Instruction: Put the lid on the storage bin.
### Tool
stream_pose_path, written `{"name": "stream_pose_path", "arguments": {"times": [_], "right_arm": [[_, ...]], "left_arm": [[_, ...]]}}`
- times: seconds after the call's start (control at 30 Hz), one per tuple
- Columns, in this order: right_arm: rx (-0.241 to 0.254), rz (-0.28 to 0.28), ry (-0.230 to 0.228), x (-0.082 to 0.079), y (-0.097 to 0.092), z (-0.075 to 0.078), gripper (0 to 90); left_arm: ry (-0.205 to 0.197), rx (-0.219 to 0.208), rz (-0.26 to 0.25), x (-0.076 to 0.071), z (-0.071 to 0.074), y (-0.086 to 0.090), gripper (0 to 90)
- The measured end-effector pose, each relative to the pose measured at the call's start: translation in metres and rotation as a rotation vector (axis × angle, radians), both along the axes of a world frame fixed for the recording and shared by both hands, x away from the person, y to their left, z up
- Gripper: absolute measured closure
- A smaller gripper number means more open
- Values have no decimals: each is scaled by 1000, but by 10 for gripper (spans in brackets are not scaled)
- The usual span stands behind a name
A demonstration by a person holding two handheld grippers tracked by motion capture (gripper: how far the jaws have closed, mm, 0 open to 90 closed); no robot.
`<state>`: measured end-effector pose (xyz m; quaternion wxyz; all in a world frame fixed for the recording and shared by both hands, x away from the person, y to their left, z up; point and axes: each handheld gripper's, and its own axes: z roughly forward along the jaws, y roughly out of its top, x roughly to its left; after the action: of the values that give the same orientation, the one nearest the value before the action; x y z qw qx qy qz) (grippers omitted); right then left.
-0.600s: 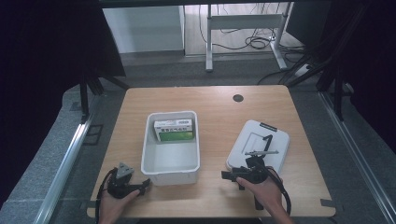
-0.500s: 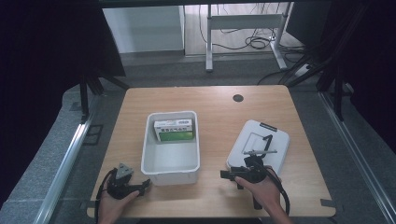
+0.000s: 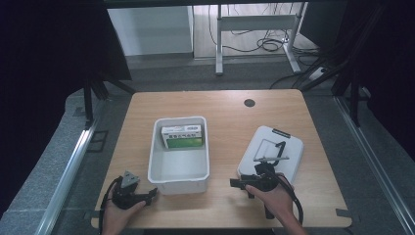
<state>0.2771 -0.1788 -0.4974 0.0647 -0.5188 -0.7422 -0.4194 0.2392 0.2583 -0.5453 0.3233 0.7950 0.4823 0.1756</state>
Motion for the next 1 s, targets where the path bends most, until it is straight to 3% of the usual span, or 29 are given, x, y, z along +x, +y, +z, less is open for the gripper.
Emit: {"name": "stream_pose_path", "arguments": {"times": [0.8, 1.0], "right_arm": [[4, -7, 0, 0, 0, 2, 376], [11, -31, -23, 1, -4, 12, 384]], "left_arm": [[0, -1, 2, -1, 0, 0, 120], [1, -1, 2, -1, 0, 0, 120]]}}
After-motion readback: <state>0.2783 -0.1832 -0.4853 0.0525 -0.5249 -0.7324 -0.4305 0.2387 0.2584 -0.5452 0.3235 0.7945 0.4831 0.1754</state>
